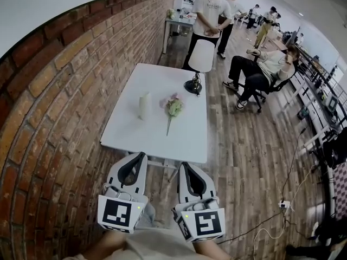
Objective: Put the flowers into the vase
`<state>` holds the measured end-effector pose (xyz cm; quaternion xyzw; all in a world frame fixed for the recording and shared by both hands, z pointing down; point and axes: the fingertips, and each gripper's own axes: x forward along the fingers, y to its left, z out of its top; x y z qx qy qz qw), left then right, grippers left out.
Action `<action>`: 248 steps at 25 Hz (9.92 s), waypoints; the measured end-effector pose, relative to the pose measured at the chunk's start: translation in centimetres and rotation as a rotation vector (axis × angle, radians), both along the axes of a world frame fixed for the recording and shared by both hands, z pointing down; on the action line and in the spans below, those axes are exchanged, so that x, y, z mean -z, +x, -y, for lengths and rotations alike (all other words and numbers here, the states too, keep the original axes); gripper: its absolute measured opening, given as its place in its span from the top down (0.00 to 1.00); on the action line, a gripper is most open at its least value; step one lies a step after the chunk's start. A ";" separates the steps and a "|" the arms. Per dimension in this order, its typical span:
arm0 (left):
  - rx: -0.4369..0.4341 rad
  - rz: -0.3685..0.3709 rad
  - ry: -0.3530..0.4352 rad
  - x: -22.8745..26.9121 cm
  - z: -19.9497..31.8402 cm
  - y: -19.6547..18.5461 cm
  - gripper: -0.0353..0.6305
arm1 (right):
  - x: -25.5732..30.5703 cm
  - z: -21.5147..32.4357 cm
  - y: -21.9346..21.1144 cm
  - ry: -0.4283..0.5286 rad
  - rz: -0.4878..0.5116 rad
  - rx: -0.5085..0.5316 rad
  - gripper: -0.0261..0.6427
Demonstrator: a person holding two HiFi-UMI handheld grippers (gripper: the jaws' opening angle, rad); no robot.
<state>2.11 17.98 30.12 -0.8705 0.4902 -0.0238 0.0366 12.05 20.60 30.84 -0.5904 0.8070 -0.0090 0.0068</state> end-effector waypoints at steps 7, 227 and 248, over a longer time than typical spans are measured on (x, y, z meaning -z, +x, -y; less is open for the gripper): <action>-0.023 -0.018 -0.011 -0.4 4.9 -0.4 0.94 | -0.4 4.3 -0.5 -0.019 -0.008 -0.024 0.95; -0.032 0.037 -0.342 -11.3 31.1 -4.2 0.93 | -3.3 42.9 -7.2 -0.191 -0.005 0.189 0.88; 0.016 0.042 -0.333 -11.3 30.6 -5.5 0.93 | 0.0 42.6 -10.9 -0.001 0.048 0.301 0.88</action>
